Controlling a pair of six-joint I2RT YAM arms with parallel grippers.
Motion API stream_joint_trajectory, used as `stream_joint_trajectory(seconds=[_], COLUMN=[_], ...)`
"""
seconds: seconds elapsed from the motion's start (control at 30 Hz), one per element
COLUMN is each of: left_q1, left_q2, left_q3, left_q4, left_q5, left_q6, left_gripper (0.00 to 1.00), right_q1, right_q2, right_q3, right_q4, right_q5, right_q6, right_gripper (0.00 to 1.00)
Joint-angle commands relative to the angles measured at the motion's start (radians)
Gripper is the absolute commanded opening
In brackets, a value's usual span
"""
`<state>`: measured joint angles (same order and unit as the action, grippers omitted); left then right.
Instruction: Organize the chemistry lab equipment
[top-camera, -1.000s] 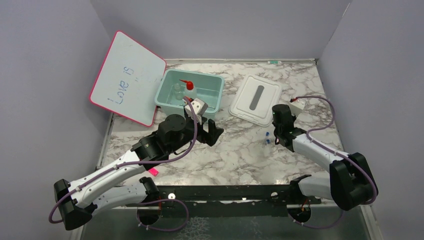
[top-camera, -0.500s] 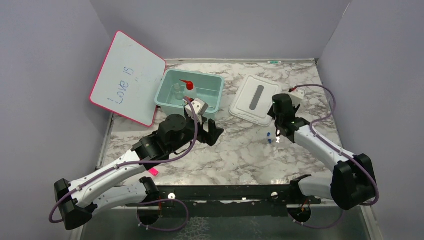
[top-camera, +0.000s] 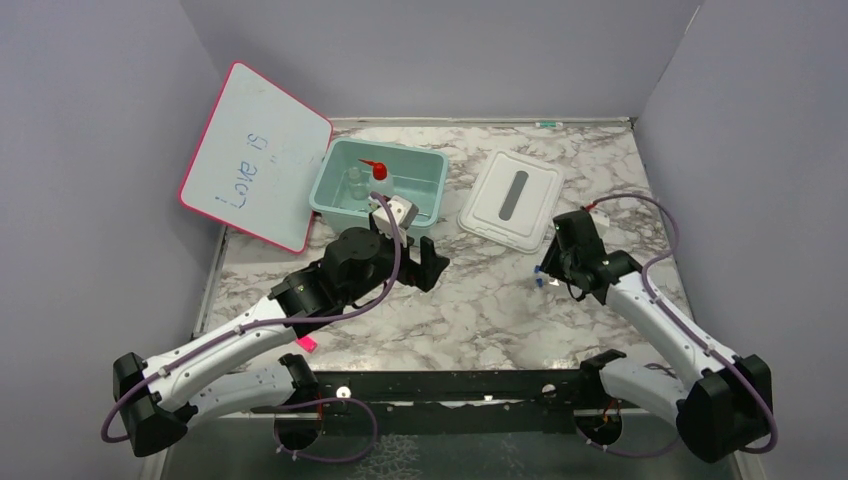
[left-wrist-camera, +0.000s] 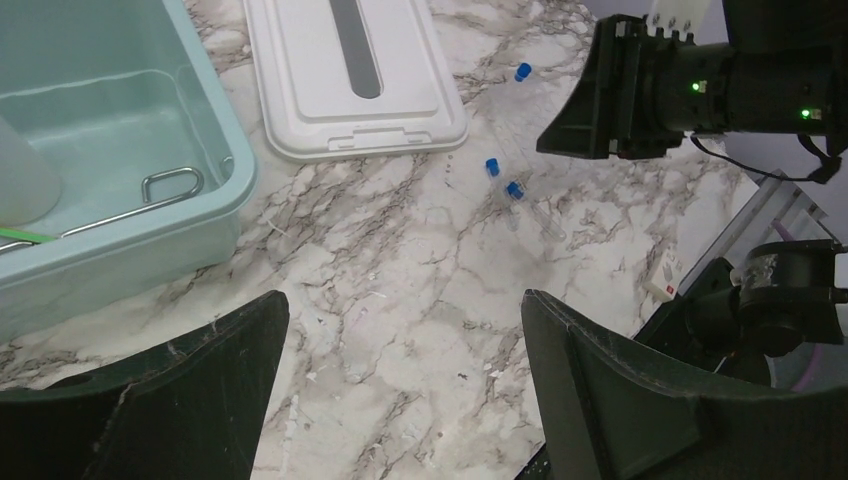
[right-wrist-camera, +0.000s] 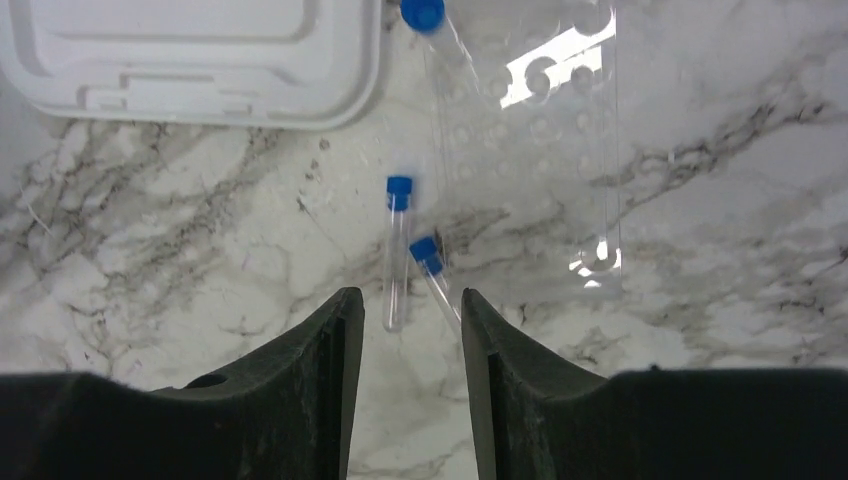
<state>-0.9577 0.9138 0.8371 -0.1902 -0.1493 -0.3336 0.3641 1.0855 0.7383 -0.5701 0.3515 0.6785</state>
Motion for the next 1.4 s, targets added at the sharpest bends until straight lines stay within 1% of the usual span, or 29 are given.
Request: stream_joint_trajectory(seconds=[0.0,0.13,0.2,0.37,0.63,0.8,0.9,1.0,1.07,1.13,1.23,1.37], left_q1=[-0.003,-0.003,-0.003,-0.003,-0.003,-0.003,-0.003,-0.003,-0.003,-0.003,-0.003,-0.003], left_q2=[0.006,0.008,0.005,0.004,0.008,0.009,0.014,0.015,0.016,0.016,0.021,0.033], left_q3=[0.005,0.004,0.003,-0.008,-0.011,-0.011,-0.011,-0.011,-0.010,-0.010,-0.012,-0.014], left_q4=[0.008,0.012,0.014,0.023,0.030,0.031,0.030,0.028,0.027,0.026,0.029,0.039], left_q5=[0.027,0.036,0.029,0.017,0.009,0.005,0.005,0.005,0.005,0.004,0.005,0.019], left_q6=[-0.029,-0.032,-0.032,-0.037,-0.033,-0.031,-0.031,-0.030,-0.030,-0.028,-0.033,-0.061], left_gripper=[0.89,0.89,0.89,0.89,0.89,0.89,0.89,0.89,0.89,0.89,0.89,0.89], right_q1=[-0.008,-0.008,-0.007,-0.008,-0.007,-0.006,-0.004,0.000,0.006,0.011,0.023,0.028], right_q2=[-0.093,-0.097,-0.079,-0.022,0.070,0.143,0.169,0.192,0.194,0.183,0.134,0.009], right_q3=[-0.080,-0.126,-0.142,-0.178,-0.183,-0.177,-0.173,-0.168,-0.163,-0.157,-0.148,-0.134], right_q4=[-0.104,-0.096,-0.081,-0.034,0.037,0.075,0.085,0.079,0.078,0.078,0.085,0.110], right_q5=[-0.104,-0.133,-0.136,-0.137,-0.143,-0.176,-0.177,-0.143,-0.130,-0.135,-0.163,-0.255], right_q6=[0.055,0.094,0.125,0.136,0.114,0.079,0.067,0.068,0.065,0.059,0.038,0.017], right_gripper=[0.44,0.46,0.47,0.47,0.36,0.32,0.26,0.19,0.13,0.11,0.10,0.10])
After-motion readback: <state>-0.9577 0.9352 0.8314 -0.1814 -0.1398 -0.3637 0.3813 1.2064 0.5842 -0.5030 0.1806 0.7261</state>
